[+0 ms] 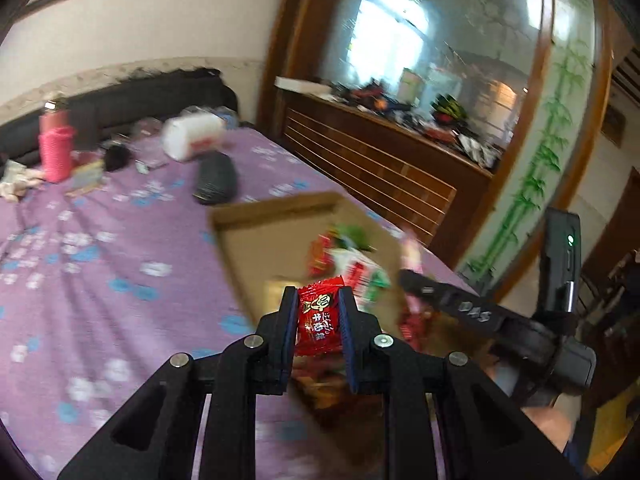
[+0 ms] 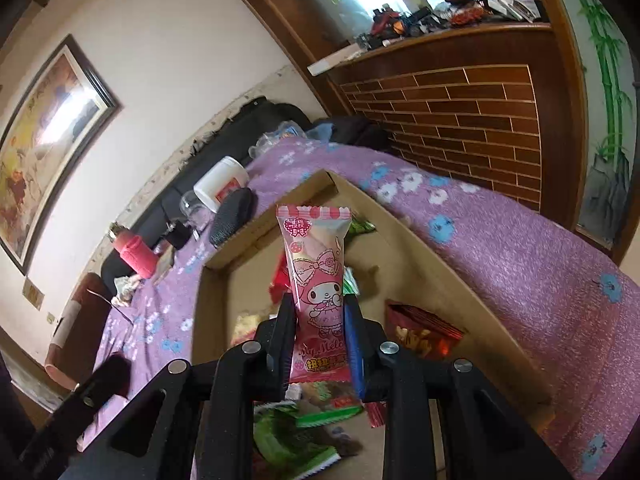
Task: Organize snacks
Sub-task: 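Carry the pink bar in the right tool and red candy in the left tool to the tray, then open the right tool dropping the pink bar while the left tool releases the red candy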
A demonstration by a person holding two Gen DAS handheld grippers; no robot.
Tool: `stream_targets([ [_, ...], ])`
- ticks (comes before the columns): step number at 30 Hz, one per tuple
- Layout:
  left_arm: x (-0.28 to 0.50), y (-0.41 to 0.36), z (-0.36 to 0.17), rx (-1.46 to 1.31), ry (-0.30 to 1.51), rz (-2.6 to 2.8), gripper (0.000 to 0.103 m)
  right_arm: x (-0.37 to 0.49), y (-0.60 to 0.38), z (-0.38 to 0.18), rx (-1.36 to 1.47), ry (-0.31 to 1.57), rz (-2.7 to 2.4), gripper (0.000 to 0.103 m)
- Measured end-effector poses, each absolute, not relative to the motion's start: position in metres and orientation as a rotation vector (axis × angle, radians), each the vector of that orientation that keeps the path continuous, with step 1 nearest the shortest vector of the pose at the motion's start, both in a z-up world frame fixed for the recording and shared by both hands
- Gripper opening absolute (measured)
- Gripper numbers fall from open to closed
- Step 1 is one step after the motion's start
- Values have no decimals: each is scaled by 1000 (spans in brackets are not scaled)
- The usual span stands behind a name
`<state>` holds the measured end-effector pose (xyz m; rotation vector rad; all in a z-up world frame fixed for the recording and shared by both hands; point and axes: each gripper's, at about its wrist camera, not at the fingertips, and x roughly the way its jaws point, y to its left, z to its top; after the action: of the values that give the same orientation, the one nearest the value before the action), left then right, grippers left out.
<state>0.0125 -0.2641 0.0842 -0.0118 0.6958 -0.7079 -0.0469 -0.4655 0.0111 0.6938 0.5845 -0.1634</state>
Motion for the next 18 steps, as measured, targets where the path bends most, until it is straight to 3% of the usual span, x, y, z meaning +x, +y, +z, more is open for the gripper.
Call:
stream_targets([
  [7,4,-305,55,62,732,-730,19,-43,-466,2,697,646,-153,24],
  [18,6,-299,39,79,727,-726,19,-36,-457,-1,650,680,-143,24],
])
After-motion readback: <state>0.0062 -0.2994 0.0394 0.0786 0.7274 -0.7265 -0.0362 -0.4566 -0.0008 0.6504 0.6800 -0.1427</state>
